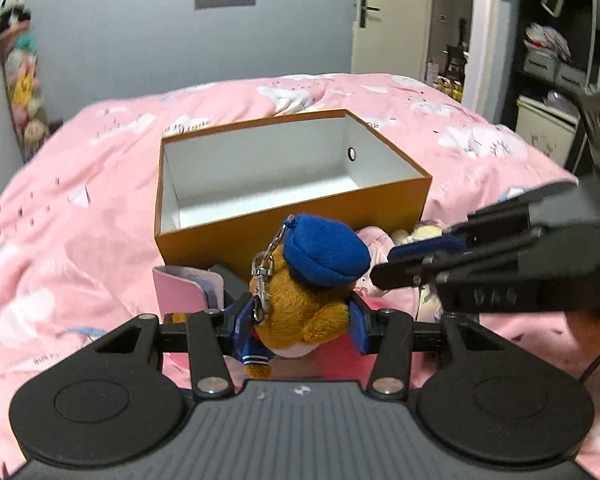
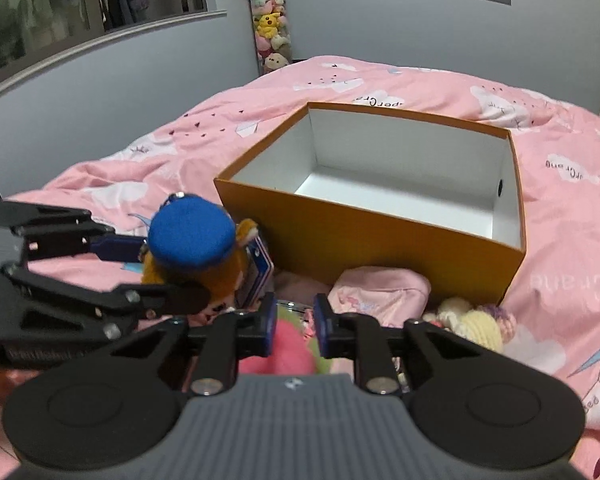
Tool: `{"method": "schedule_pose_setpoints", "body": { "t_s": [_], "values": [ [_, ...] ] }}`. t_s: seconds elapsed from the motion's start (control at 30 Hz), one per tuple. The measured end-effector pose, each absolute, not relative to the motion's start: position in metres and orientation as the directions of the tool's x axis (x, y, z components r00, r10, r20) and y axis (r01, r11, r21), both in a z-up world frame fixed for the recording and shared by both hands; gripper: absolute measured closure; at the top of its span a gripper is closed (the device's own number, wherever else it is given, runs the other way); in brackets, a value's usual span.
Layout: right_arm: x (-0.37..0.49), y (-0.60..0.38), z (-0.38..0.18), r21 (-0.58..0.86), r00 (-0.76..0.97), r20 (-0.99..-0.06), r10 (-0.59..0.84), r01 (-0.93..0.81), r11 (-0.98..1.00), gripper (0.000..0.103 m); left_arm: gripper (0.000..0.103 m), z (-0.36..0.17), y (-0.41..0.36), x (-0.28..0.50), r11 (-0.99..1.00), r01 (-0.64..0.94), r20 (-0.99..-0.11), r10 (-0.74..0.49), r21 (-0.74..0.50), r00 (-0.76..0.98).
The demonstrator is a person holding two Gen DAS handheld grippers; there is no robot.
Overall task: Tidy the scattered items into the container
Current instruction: 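Grasp the blue-capped plush bear keychain with the left gripper while the right gripper holds the pom-pom, then lift the keychain with both grippers and carry it over the orange box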
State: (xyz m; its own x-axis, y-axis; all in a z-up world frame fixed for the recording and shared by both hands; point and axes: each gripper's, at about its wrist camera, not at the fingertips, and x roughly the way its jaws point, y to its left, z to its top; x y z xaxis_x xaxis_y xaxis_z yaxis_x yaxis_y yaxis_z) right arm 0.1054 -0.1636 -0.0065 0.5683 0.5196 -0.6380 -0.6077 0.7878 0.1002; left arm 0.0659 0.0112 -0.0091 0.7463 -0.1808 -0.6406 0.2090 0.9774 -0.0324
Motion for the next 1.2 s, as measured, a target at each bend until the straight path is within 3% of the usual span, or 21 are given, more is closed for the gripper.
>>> {"method": "schedule_pose_setpoints", "body": {
  "t_s": [0.03,0.17,0.23,0.33,0.87,1.1,1.2],
  "values": [
    [0.105,-0.163,-0.008,0.101,0.565,-0.639,0.522,-0.611,0.785,0.068,0.048,-0.01,0.016,0.068,0.978,0.201,-0.645,-0.188,-0.054,0.741],
    [0.1,-0.165,-0.014,0.118,0.535,-0.648,0.543,-0.633,0.765,0.054,0.047,-0.015,0.036,0.074,0.978,0.159,-0.659,-0.209,-0.135,0.723],
    [0.098,-0.164,-0.017,0.122,0.516,-0.658,0.548,-0.646,0.754,0.04,0.046,-0.019,0.038,0.078,0.981,0.148,-0.665,-0.194,-0.126,0.721],
    [0.096,-0.157,-0.025,0.105,0.5,-0.676,0.541,-0.661,0.743,0.033,0.045,-0.025,0.037,0.081,0.984,0.143,-0.679,-0.179,-0.11,0.712],
    [0.107,-0.111,-0.079,-0.043,0.461,-0.775,0.433,-0.721,0.691,0.038,0.043,-0.037,0.039,0.086,0.988,0.126,-0.695,-0.152,-0.089,0.703],
    [0.108,-0.114,-0.082,-0.038,0.473,-0.761,0.444,-0.716,0.697,0.061,0.043,-0.039,0.039,0.086,0.989,0.119,-0.697,-0.143,-0.082,0.703],
    [0.107,-0.116,-0.078,-0.036,0.484,-0.749,0.453,-0.712,0.701,0.067,0.044,-0.038,0.039,0.085,0.989,0.119,-0.691,-0.144,-0.084,0.709]
  ]
}}
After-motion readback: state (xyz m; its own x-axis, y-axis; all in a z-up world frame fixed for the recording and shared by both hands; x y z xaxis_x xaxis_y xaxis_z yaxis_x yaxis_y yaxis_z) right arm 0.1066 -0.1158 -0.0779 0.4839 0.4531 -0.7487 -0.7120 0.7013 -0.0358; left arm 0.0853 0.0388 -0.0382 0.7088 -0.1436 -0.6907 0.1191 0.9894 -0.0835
